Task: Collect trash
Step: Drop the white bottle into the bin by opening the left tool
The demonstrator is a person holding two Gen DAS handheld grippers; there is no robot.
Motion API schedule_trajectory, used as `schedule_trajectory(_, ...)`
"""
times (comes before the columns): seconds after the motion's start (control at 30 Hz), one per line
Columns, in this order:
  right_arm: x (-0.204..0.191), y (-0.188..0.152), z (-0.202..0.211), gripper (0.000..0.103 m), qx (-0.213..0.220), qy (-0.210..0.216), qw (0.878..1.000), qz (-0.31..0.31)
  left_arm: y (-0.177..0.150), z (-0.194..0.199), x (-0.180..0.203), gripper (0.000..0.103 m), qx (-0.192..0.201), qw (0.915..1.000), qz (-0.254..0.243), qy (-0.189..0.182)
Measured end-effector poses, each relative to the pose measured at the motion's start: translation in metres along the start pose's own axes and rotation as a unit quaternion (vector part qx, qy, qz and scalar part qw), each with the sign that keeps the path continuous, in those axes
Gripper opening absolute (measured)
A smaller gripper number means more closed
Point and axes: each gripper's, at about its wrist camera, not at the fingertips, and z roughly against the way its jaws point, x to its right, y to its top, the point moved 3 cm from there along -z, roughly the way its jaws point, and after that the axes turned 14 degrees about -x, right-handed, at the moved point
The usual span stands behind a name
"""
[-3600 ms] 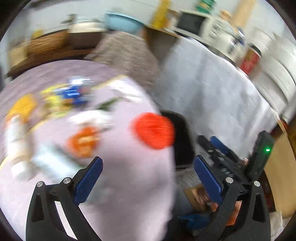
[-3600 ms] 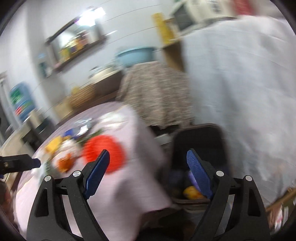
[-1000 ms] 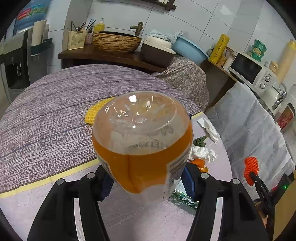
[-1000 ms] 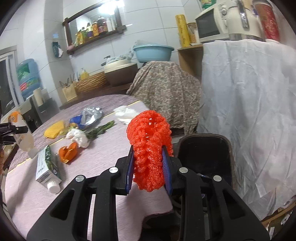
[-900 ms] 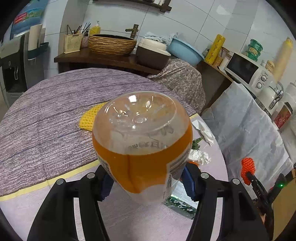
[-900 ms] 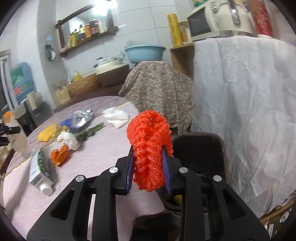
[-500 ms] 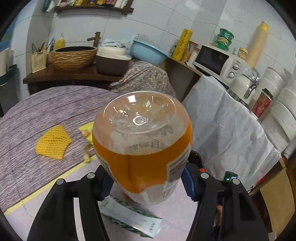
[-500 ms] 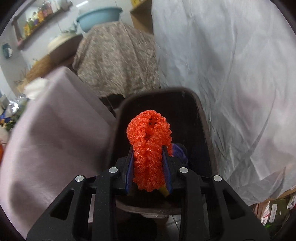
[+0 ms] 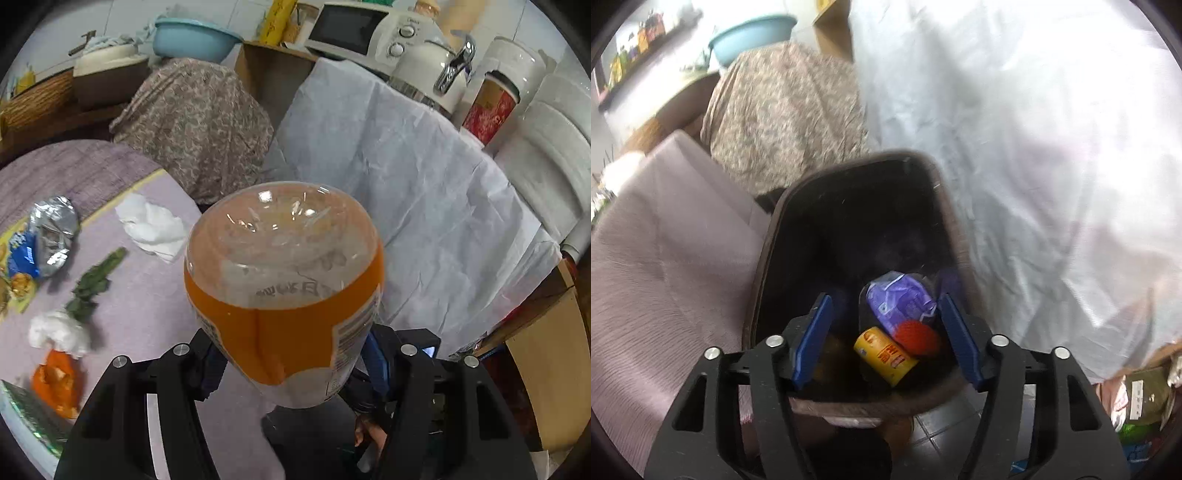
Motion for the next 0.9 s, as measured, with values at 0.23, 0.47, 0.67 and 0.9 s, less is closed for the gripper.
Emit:
schedule_trajectory(0.23, 0.029, -0.008, 0.031, 0.065, 0.023, -0.016, 0.999, -0.019, 0.018, -0.088, 0.027, 0.061, -0.061, 0.9974, -0.007, 0.038)
schedule_trajectory(0.47, 0.053, -0.014, 0.039, 0.066, 0.026, -0.02, 0.999, -0.037, 0.03, -0.137, 0.032, 0.062, -0.094, 0.9935, -0.015, 0.062)
schedule_trajectory(0.67, 0.067, -0.016, 0.044, 0.067, 0.031, -0.022, 0.998, -0.055, 0.034, -0.154, 0.031, 0.069, -0.104, 0.9918, -0.019, 0.071)
schedule_trajectory(0.9, 0.064, -0.016, 0.056, 0.067, 0.047, -0.016, 0.997, -0.058, 0.026, -0.13, 0.03, 0.077, -0.089, 0.995, -0.006, 0.046)
